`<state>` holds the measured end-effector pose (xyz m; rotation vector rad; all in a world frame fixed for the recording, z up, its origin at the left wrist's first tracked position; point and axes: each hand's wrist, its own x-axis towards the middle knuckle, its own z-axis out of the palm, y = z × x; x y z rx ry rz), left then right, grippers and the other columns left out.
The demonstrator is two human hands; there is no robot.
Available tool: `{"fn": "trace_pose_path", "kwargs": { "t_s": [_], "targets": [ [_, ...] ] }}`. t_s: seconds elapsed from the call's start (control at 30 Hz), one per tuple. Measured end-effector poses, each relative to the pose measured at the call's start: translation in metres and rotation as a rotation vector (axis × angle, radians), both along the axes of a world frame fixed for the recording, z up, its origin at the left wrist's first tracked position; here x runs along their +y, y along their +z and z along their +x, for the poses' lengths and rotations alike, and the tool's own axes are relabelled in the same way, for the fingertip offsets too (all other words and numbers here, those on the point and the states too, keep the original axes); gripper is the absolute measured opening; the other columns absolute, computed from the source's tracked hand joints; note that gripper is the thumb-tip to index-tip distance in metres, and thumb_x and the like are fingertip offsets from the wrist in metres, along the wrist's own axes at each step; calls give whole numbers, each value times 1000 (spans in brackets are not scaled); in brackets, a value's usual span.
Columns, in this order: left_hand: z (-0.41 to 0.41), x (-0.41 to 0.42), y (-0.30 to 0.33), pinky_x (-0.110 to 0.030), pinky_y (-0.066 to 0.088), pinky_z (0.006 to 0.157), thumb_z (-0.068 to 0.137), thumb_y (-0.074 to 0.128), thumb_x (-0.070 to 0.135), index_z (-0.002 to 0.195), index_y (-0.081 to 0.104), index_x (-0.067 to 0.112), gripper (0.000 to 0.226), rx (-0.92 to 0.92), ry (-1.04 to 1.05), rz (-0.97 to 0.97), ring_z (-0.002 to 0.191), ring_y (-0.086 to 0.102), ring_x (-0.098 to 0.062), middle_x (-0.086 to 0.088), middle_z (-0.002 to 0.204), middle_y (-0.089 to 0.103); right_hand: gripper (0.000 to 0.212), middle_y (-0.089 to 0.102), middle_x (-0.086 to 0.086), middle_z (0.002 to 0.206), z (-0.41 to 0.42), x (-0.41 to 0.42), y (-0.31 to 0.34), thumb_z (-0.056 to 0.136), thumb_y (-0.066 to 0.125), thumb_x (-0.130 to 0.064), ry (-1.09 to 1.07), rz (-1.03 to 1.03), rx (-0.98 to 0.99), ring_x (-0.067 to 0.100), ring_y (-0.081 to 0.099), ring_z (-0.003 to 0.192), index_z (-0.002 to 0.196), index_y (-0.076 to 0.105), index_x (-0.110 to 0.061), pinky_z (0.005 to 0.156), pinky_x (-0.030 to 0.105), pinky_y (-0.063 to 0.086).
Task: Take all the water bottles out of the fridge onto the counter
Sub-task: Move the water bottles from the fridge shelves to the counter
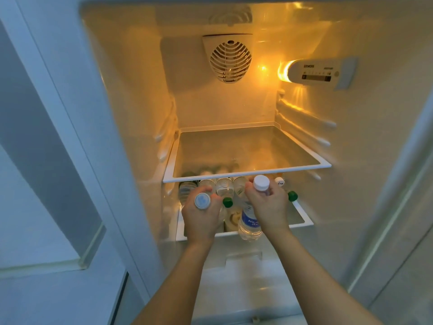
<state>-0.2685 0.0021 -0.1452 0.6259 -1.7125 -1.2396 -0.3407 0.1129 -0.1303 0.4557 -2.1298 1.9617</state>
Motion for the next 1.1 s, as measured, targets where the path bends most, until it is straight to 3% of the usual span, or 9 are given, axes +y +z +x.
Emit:
{"fn": "trace_pose_path", "kwargs": {
  "t_s": [0.2, 0.27, 0.33, 0.47, 0.6, 0.83, 0.93, 1.1],
  "targets": [
    [13, 2, 17, -3, 41, 58, 80, 67, 3, 81, 72, 11, 9, 86, 47, 30, 69, 58, -8, 2, 73, 66, 24, 51, -8, 56, 12, 16, 15, 82, 68, -12, -53, -111, -51, 4, 49, 56, 64, 53, -19, 57, 23, 39],
    [27, 5, 22, -6, 41, 57, 79, 69, 11, 76, 70, 12, 4, 88, 47, 19, 66, 57, -6, 1, 71, 65, 23, 52, -8, 57, 25, 21, 16, 82, 68, -13, -38, -111, -37, 2, 51, 56, 65, 53, -18, 57, 21, 41],
    [41, 11, 26, -10, 40, 54, 73, 67, 24, 73, 68, 11, 13, 99, 39, 38, 59, 53, -2, 7, 63, 61, 23, 52, -8, 56, 36, 24, 18, 81, 68, -14, -31, -109, -14, -1, 51, 55, 64, 53, -19, 56, 17, 41],
    [88, 31, 32, -25, 40, 53, 74, 67, 27, 64, 64, 12, 17, 55, 68, 75, 54, 45, -6, 10, 52, 50, 17, 57, -2, 63, 66, 32, 24, 77, 69, -23, 23, -56, -9, 12, 52, 65, 67, 56, -18, 64, 30, 42],
    [145, 50, 35, -16, 28, 43, 81, 64, 15, 53, 41, 17, 36, -21, 147, 67, 45, 32, -4, 12, 43, 36, 17, 61, 0, 68, 106, 36, 30, 80, 70, -22, 153, -25, -17, 14, 55, 69, 68, 58, -21, 66, 31, 44],
    [240, 58, 24, -26, 31, 52, 68, 58, 29, 54, 35, 21, 28, -118, 236, 189, 54, 31, -13, 7, 53, 34, 19, 61, 7, 68, 188, 22, 25, 80, 68, -21, 380, 41, -65, 15, 52, 64, 65, 58, -16, 61, 29, 42],
    [285, 55, 25, -29, 29, 56, 66, 57, 28, 53, 33, 22, 28, -121, 305, 236, 56, 30, -13, 6, 54, 33, 16, 54, -3, 67, 225, 7, 24, 83, 66, -18, 518, 62, -128, 12, 50, 65, 73, 57, -9, 59, 27, 40],
    [351, 45, 26, -28, 31, 58, 70, 62, 22, 61, 41, 19, 23, -100, 396, 348, 57, 34, -12, 4, 58, 37, 25, 63, 20, 84, 278, -21, 11, 83, 67, -24, 734, 118, -164, 17, 53, 70, 86, 60, 0, 67, 32, 43]
  ]
}}
